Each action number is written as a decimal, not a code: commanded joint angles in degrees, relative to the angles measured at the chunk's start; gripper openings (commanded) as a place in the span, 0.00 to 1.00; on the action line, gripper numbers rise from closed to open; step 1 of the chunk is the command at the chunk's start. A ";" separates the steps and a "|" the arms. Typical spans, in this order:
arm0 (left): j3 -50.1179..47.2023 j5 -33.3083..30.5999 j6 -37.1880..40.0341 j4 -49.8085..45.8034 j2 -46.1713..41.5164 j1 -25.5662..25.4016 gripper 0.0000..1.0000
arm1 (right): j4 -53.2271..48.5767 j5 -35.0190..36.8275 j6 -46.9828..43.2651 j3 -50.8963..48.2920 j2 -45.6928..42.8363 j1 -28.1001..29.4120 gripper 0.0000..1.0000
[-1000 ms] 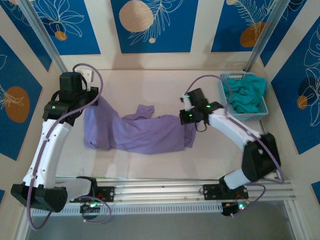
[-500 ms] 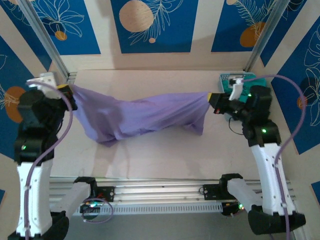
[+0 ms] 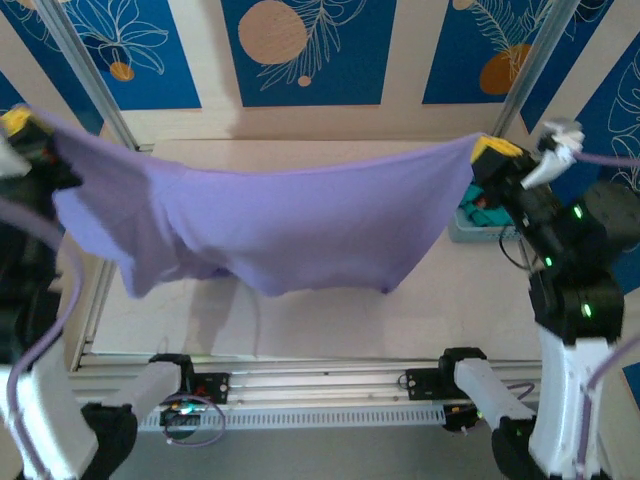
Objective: Fold the inside-out t-shirt
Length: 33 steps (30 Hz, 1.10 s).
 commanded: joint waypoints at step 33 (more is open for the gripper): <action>13.87 9.50 0.67 0.80 -1.17 1.60 0.00 | -6.68 1.34 -3.57 15.76 -4.73 -6.62 0.00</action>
